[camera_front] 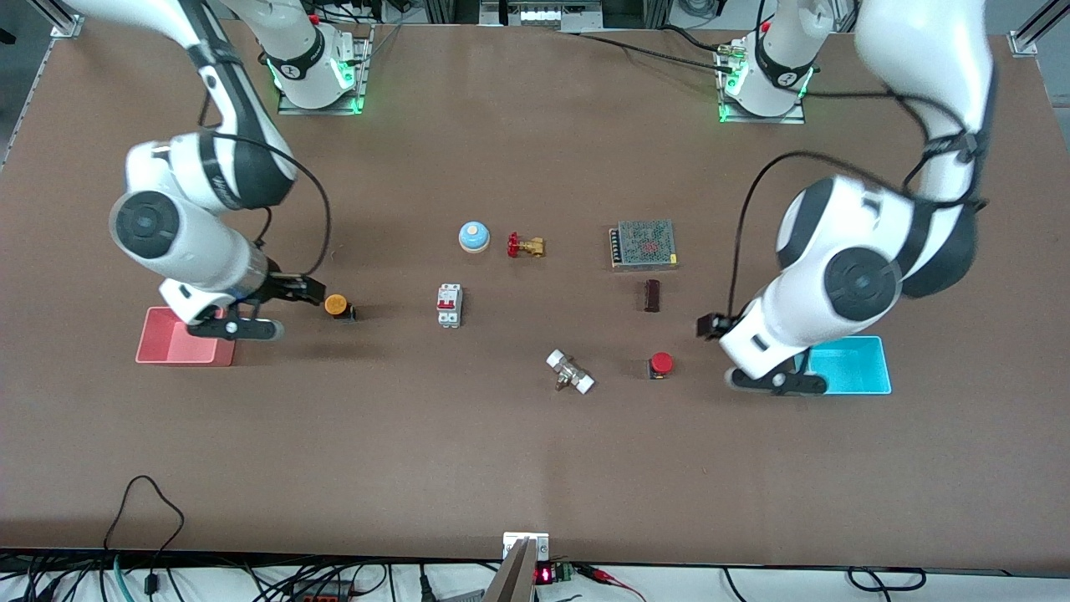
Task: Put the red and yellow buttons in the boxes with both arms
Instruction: 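Grasp the yellow button with the right gripper while the left gripper grasps the red button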
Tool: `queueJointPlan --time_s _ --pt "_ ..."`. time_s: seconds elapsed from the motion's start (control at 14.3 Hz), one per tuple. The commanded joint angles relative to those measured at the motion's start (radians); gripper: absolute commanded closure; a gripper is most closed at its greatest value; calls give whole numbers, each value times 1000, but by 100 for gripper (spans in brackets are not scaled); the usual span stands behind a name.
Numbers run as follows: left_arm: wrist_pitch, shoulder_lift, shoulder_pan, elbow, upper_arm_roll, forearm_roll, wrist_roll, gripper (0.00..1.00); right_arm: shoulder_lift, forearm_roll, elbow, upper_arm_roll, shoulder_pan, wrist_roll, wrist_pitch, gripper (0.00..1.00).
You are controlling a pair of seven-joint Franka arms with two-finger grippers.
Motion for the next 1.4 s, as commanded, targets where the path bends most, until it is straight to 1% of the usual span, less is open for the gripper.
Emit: queueJointPlan --time_s 0.0,0.07,0.21,0.42,0.56,0.7,0.77,0.84,0.91,0.98,1.05,1.12,1.19,1.33 --pt "98 112 -60 73 7 -8 -17 0 33 -23 -54 2 12 36 104 0" --pt "140 131 -71 72 8 -3 -34 0 39 -25 -81 2 10 36 141 0" --pt "206 154 -77 31 13 9 -63 0 54 -26 -114 2 10 36 196 0" --pt "316 177 -79 -38 14 9 -64 0 85 -43 -132 4 10 37 253 0" --pt "371 185 -88 -88 17 9 -64 0 108 -52 -143 4 12 40 281 0" --pt "414 195 -94 -114 17 8 -66 0 119 -74 -143 4 10 40 286 0" --pt "421 199 -96 -123 17 9 -64 8 124 -74 -143 4 10 42 293 0" --pt "421 202 -97 -126 19 9 -64 21 131 -74 -143 4 10 40 305 0" --pt "421 206 -97 -126 19 8 -64 40 142 -74 -143 4 10 40 313 0" --pt "421 206 -96 -126 19 8 -64 55 150 -76 -143 4 10 40 319 0" --pt "421 205 -94 -125 19 9 -64 67 153 -77 -143 4 12 39 324 5" --pt "419 205 -94 -125 19 8 -64 77 153 -89 -143 4 10 39 324 11" --pt "418 202 -93 -123 19 8 -64 81 156 -98 -143 4 10 40 324 18" --pt "405 188 -82 -114 22 8 -60 81 163 -105 -143 4 10 40 325 31"
